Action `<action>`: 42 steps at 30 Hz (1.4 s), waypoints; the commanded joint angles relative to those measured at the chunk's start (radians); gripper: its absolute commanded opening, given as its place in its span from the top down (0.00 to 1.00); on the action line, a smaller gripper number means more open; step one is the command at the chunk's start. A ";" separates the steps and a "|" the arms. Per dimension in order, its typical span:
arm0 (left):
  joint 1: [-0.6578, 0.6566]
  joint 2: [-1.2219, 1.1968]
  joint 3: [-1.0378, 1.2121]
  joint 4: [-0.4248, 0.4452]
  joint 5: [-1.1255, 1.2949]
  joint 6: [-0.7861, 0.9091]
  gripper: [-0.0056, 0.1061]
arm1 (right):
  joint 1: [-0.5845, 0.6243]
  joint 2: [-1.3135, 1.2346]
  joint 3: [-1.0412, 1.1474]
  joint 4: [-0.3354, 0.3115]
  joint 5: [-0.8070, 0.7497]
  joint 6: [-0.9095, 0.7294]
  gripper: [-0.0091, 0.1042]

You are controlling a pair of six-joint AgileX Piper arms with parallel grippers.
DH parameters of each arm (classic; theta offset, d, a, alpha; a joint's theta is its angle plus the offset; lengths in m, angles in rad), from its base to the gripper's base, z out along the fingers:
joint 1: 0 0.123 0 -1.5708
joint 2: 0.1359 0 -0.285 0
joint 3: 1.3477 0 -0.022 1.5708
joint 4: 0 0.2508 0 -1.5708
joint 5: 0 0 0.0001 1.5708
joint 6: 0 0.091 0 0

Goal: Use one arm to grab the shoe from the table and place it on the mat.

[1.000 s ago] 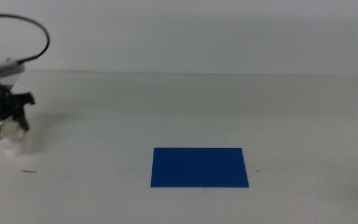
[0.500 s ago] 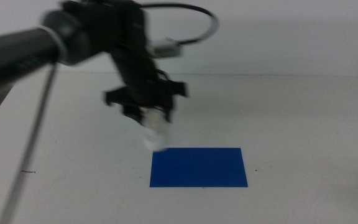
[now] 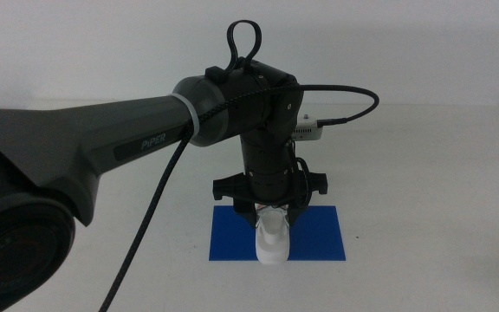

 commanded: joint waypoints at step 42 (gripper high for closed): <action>0.000 0.007 -0.013 0.023 0.006 -1.458 0.93 | 0.002 -0.005 0.002 -0.006 -0.009 -0.006 0.22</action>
